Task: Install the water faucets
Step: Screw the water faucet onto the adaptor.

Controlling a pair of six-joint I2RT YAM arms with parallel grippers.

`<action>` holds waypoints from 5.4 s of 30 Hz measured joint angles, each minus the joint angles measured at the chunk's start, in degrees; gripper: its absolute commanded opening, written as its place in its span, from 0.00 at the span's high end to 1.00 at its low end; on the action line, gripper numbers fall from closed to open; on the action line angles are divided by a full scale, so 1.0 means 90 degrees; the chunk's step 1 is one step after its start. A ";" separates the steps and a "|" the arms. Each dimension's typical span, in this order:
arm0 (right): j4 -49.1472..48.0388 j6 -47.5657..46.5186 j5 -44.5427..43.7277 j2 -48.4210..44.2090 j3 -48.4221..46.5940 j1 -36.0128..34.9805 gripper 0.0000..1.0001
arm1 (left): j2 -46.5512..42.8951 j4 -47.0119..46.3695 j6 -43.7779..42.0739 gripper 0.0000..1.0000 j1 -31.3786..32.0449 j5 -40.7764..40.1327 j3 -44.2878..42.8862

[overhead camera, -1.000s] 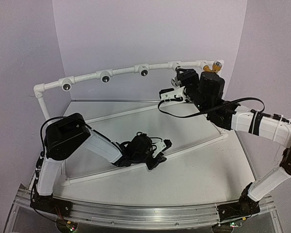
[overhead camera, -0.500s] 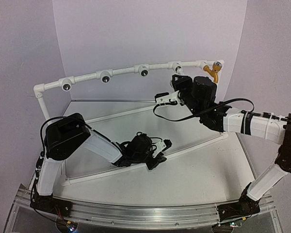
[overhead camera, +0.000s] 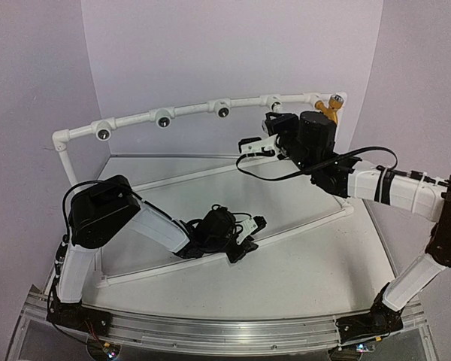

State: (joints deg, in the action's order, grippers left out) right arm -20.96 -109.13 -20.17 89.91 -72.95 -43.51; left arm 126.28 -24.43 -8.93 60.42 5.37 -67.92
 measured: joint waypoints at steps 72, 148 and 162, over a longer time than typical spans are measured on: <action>0.0000 0.6256 0.2147 -0.0254 -0.0138 0.0925 1.00 | 0.0061 -0.0089 0.0046 1.00 0.0018 -0.0006 -0.0050; 0.2226 1.3799 0.2966 -0.0746 -0.0905 0.1666 0.20 | 0.0187 -0.0233 0.0241 1.00 0.0158 -0.0114 -0.0160; 0.4438 1.1241 0.2369 -0.1049 -0.1618 0.1761 0.05 | 0.0187 -0.0223 0.0259 1.00 0.0158 -0.0096 -0.0161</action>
State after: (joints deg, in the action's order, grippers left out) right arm 18.99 -7.96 1.15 80.47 -87.51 -27.66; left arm 127.96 -26.44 -6.60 61.84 4.50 -69.37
